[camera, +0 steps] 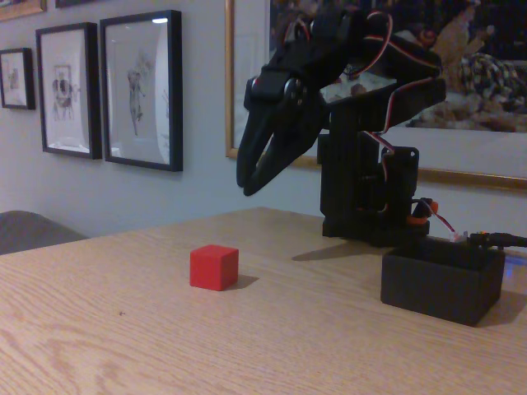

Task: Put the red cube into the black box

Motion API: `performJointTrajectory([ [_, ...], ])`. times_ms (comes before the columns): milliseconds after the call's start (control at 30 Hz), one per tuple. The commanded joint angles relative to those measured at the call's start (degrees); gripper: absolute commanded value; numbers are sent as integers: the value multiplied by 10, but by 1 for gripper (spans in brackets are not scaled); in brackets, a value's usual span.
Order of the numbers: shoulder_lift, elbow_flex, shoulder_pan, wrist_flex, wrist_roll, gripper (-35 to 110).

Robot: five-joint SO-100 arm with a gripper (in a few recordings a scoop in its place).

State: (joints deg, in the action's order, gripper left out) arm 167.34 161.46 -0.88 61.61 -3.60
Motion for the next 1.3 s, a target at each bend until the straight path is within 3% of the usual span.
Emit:
performJointTrajectory([
  [0, -3, -4, -11, 9, -13, 1],
  [1033, -25, -7, -14, -1, -16, 1],
  [1267, -80, -35, -23, -7, -18, 9],
])
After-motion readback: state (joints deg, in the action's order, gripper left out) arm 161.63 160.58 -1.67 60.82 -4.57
